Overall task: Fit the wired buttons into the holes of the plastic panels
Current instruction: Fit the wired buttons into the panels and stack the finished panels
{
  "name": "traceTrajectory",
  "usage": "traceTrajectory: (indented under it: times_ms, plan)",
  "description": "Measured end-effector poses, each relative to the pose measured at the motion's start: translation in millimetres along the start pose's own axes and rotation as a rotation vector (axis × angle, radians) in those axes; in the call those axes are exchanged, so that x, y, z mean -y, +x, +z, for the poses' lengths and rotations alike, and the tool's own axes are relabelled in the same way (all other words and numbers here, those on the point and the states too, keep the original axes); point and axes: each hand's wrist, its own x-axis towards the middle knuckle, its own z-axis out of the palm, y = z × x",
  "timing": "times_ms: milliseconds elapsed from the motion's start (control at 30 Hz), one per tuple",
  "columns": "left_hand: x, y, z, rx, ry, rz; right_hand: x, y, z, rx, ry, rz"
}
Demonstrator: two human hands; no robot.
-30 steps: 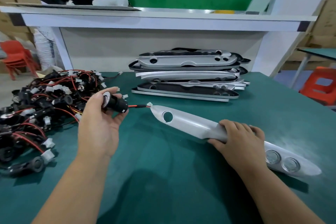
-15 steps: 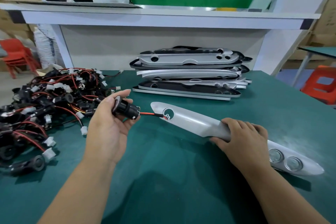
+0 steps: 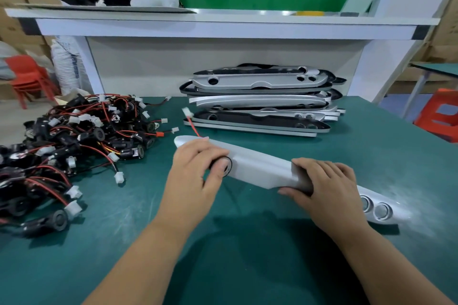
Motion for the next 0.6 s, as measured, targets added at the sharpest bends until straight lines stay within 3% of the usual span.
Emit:
traceTrajectory:
  times_ms: [100,200,300,400,600]
  plan:
    - [-4.0,-1.1,3.3,-0.115,0.113,0.058,2.4,0.2,-1.4,-0.011,0.029,-0.016]
    - [3.4,2.6,-5.6,-0.192,0.058,-0.117,2.5,-1.9,-2.9,-0.015,0.046,-0.031]
    - [15.6,4.6,-13.9,-0.154,-0.096,-0.389,1.9,-2.0,-3.6,0.024,0.072,-0.028]
    - [20.0,5.6,-13.7,-0.035,-0.418,-0.611,2.8,-1.3,-2.8,0.117,0.077,-0.012]
    - [28.0,3.0,-6.3,-0.028,-0.480,-0.647,25.6,1.7,-1.0,0.231,0.171,-0.047]
